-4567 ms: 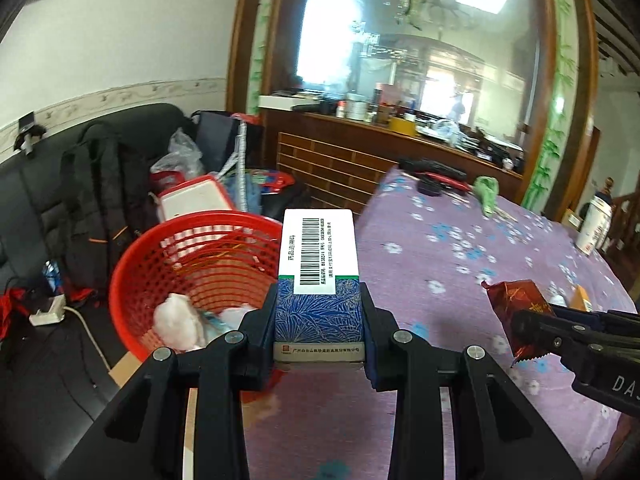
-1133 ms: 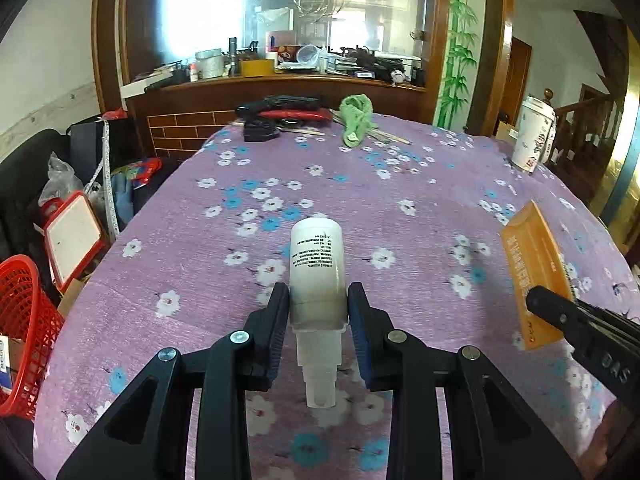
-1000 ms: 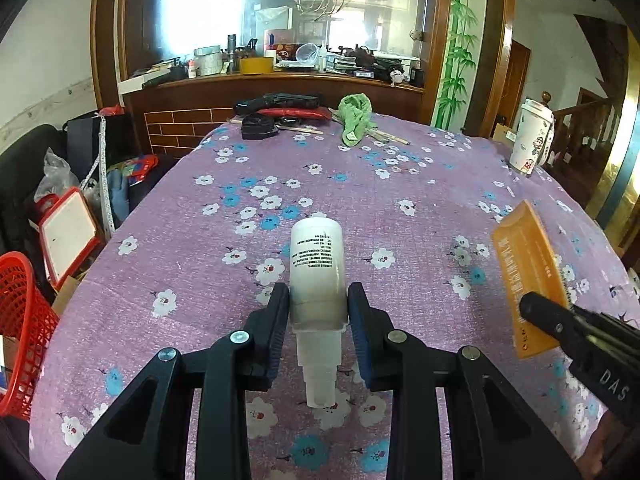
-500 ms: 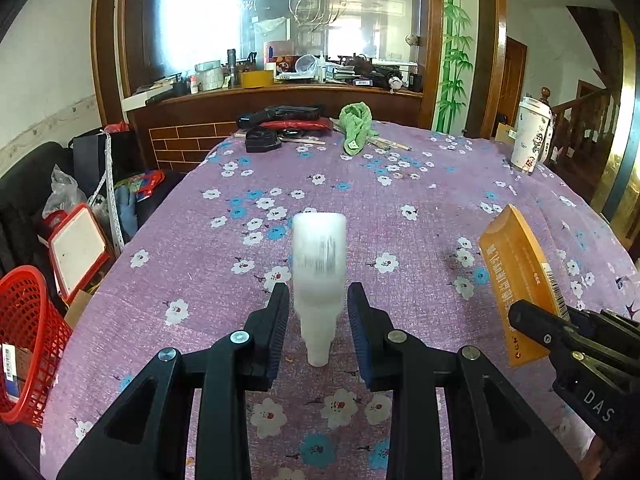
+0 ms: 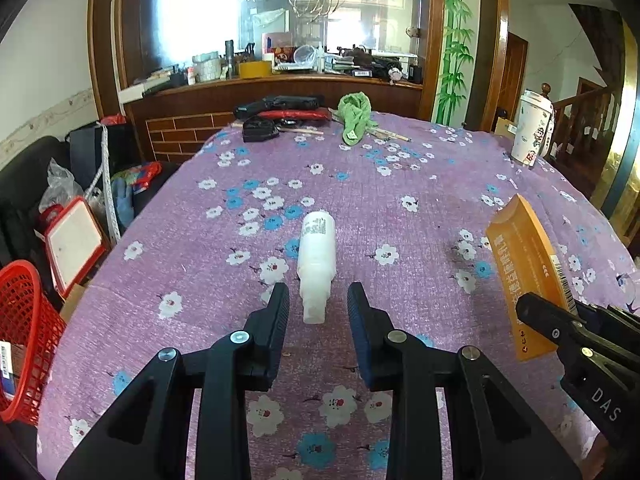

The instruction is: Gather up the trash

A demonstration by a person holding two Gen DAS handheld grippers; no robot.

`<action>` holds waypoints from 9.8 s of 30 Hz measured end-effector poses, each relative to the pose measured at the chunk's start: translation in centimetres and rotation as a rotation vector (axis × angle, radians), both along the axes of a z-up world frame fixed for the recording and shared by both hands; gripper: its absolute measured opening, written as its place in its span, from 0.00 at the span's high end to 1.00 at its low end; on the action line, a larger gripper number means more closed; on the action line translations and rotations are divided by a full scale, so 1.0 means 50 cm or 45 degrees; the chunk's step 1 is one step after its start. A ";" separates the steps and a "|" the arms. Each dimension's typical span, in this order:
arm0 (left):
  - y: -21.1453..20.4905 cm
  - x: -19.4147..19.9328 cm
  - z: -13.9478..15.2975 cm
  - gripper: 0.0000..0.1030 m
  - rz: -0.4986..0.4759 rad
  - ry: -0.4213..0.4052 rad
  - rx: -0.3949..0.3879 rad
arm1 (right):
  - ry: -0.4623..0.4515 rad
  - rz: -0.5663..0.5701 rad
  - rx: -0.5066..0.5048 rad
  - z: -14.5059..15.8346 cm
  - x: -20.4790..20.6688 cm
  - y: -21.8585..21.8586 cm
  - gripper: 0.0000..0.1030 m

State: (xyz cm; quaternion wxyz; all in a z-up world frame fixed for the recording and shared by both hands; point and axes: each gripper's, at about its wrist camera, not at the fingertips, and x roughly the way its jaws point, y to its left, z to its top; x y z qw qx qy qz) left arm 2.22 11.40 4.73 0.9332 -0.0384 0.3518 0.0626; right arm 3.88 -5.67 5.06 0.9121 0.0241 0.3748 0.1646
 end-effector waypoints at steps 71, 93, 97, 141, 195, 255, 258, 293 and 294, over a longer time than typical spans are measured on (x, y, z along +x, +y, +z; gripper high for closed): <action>0.022 -0.267 0.101 0.73 0.109 -0.236 0.231 | -0.040 0.167 0.090 0.090 -0.158 0.068 0.75; 0.208 -0.308 0.162 0.73 0.322 -0.322 0.116 | -0.041 0.379 0.023 0.122 -0.171 0.248 0.75; 0.285 -0.332 0.177 0.73 0.420 -0.331 0.109 | -0.039 0.486 0.036 0.143 -0.180 0.321 0.75; 0.327 -0.454 0.128 0.02 0.630 -0.301 0.187 | -0.133 0.431 0.038 0.142 -0.288 0.243 0.15; 0.158 -0.545 0.083 0.00 0.595 -0.200 0.293 | -0.220 0.268 -0.048 0.103 -0.462 0.120 0.06; 0.084 -0.457 0.053 0.00 0.357 -0.110 0.297 | -0.107 0.091 -0.046 0.072 -0.378 0.042 0.05; 0.042 -0.412 0.055 0.00 0.243 -0.077 0.265 | -0.075 -0.021 -0.037 0.067 -0.338 -0.021 0.04; -0.187 -0.063 -0.075 0.00 -0.160 0.372 0.007 | 0.290 -0.381 -0.206 -0.079 -0.105 -0.255 0.01; -0.187 -0.064 -0.075 0.00 -0.160 0.372 0.006 | 0.295 -0.388 -0.258 -0.083 -0.103 -0.246 0.01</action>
